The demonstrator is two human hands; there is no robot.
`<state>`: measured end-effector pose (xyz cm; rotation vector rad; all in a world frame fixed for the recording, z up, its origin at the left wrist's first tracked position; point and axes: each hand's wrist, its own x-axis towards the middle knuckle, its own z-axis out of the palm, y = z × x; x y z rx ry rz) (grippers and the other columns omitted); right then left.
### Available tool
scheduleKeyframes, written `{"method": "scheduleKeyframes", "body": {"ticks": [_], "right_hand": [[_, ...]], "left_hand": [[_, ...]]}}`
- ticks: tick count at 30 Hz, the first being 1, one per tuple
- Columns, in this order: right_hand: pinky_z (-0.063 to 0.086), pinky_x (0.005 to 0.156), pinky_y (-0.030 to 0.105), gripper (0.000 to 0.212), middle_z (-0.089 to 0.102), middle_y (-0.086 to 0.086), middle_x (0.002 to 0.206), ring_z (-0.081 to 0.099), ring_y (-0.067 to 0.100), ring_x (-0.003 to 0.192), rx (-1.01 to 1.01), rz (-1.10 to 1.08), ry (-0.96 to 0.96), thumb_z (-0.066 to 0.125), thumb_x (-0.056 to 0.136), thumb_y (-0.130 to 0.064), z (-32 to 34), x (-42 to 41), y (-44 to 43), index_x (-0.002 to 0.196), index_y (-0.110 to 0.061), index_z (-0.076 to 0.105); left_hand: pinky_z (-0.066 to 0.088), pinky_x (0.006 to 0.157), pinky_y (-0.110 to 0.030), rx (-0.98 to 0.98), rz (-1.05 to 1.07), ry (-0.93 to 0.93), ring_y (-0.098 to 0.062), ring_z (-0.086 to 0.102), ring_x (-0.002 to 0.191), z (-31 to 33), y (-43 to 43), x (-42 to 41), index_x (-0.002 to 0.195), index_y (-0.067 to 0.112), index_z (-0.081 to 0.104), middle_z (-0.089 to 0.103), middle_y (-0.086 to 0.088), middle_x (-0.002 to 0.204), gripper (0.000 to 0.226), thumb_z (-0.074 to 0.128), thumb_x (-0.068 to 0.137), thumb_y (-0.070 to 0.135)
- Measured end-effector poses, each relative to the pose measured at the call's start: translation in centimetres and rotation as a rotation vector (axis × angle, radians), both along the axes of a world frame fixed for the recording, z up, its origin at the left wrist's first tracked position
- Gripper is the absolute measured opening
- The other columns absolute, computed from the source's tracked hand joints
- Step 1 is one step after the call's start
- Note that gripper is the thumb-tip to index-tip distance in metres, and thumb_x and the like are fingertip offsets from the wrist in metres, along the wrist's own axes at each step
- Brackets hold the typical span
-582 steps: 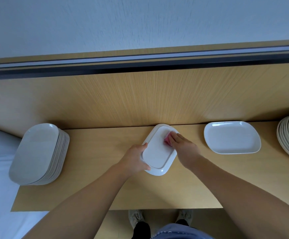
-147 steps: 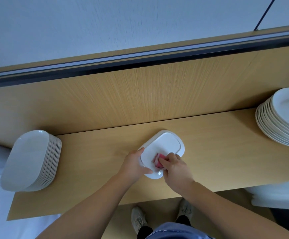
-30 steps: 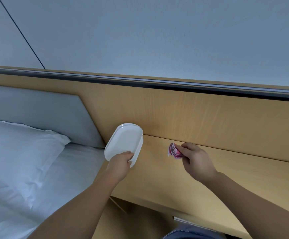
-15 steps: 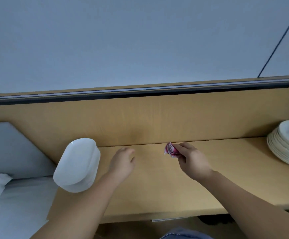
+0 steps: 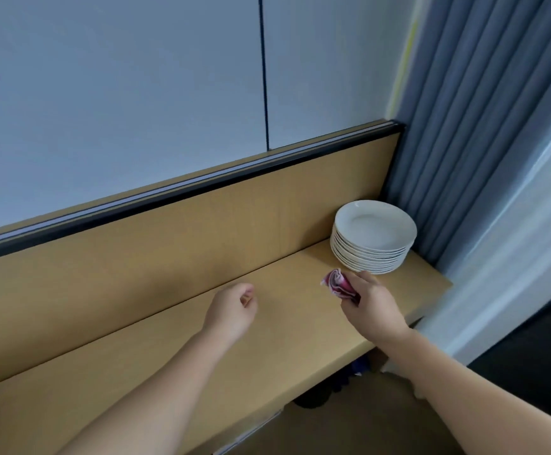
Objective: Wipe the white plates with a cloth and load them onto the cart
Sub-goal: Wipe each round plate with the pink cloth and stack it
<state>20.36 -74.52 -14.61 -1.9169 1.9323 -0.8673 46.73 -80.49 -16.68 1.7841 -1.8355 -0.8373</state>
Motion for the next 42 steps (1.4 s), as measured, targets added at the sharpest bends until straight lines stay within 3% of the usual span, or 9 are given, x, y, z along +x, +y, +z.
{"method": "scheduleKeyframes", "body": {"ticks": [7, 10, 14, 20, 22, 27, 31, 36, 42], "right_hand": [[0.03, 0.054, 0.015, 0.028, 0.045, -0.011, 0.08, 0.048, 0.005, 0.068, 0.044, -0.114, -0.058, 0.056, 0.076, 0.004, -0.3, -7.6, -0.5, 0.086, -0.022, 0.06], [0.03, 0.052, 0.018, 0.016, 0.046, -0.004, 0.078, 0.046, 0.017, 0.064, 0.057, -0.161, -0.034, 0.057, 0.077, 0.001, -0.7, -9.4, -2.0, 0.083, -0.013, 0.058], [0.027, 0.052, 0.023, 0.02, 0.04, -0.008, 0.074, 0.042, 0.007, 0.062, 0.045, -0.228, -0.024, 0.058, 0.078, 0.001, -1.0, -11.1, -3.5, 0.075, -0.018, 0.05], [0.036, 0.065, 0.024, 0.009, 0.053, -0.002, 0.091, 0.052, 0.019, 0.078, 0.087, -0.293, 0.003, 0.065, 0.086, -0.011, -1.3, -15.0, -6.7, 0.095, -0.011, 0.067], [0.035, 0.063, 0.021, 0.005, 0.052, -0.003, 0.09, 0.053, 0.019, 0.077, 0.126, -0.301, -0.026, 0.065, 0.087, -0.014, -1.3, -16.6, -8.3, 0.084, -0.018, 0.064], [0.029, 0.058, 0.01, 0.039, 0.047, -0.01, 0.078, 0.049, 0.008, 0.068, 0.191, -0.275, -0.076, 0.061, 0.093, -0.033, -1.8, -20.9, -13.2, 0.061, -0.044, 0.04], [0.037, 0.063, 0.022, 0.033, 0.051, -0.006, 0.079, 0.053, 0.012, 0.074, 0.255, -0.21, -0.098, 0.061, 0.091, -0.041, -2.2, -23.6, -16.7, 0.062, -0.035, 0.049], [0.051, 0.06, 0.032, 0.057, 0.06, 0.008, 0.059, 0.06, 0.019, 0.057, 0.491, -0.194, -0.028, 0.049, 0.089, -0.056, -1.4, -25.0, -19.8, 0.049, -0.016, 0.052], [0.044, 0.052, 0.028, 0.049, 0.058, 0.0, 0.047, 0.06, 0.017, 0.054, 0.519, -0.16, -0.037, 0.052, 0.091, -0.05, -1.6, -25.2, -20.8, 0.053, -0.019, 0.055]], "left_hand": [[0.044, 0.075, -0.018, 0.034, -0.055, 0.016, -0.008, 0.061, 0.089, -0.6, -2.4, -7.7, 0.115, 0.018, 0.066, 0.065, 0.01, 0.097, 0.025, 0.06, 0.091, 0.019], [0.043, 0.072, -0.018, 0.05, -0.077, 0.009, -0.009, 0.06, 0.088, -1.0, -4.1, -9.3, 0.115, 0.018, 0.066, 0.064, 0.011, 0.096, 0.025, 0.059, 0.092, 0.019], [0.044, 0.073, -0.02, 0.04, -0.151, 0.012, -0.009, 0.059, 0.089, -1.1, -6.9, -11.7, 0.12, 0.019, 0.063, 0.064, 0.011, 0.098, 0.027, 0.057, 0.093, 0.022], [0.045, 0.075, -0.023, 0.014, -0.21, 0.002, -0.01, 0.058, 0.09, -0.9, -10.8, -16.2, 0.125, 0.018, 0.059, 0.06, 0.012, 0.1, 0.031, 0.054, 0.095, 0.025], [0.049, 0.079, -0.027, 0.018, -0.219, -0.018, -0.012, 0.059, 0.092, -0.7, -12.2, -18.1, 0.126, 0.017, 0.057, 0.06, 0.01, 0.101, 0.032, 0.052, 0.096, 0.027], [0.051, 0.069, -0.039, -0.008, -0.155, -0.068, -0.024, 0.063, 0.078, -1.3, -15.6, -23.6, 0.1, 0.013, 0.057, 0.064, 0.0, 0.082, 0.018, 0.051, 0.096, 0.03], [0.035, 0.053, -0.032, 0.033, -0.072, -0.17, -0.024, 0.055, 0.067, -2.1, -17.5, -26.4, 0.094, 0.011, 0.051, 0.059, -0.005, 0.077, 0.019, 0.05, 0.096, 0.03], [0.029, 0.056, -0.03, 0.091, 0.026, -0.205, -0.022, 0.049, 0.07, -2.6, -18.5, -27.7, 0.099, 0.005, 0.053, 0.059, -0.009, 0.086, 0.015, 0.048, 0.096, 0.02], [0.031, 0.063, -0.027, 0.125, 0.09, -0.193, -0.024, 0.053, 0.079, -2.6, -18.5, -28.2, 0.1, 0.007, 0.053, 0.057, -0.01, 0.096, 0.012, 0.046, 0.096, 0.016]]}}
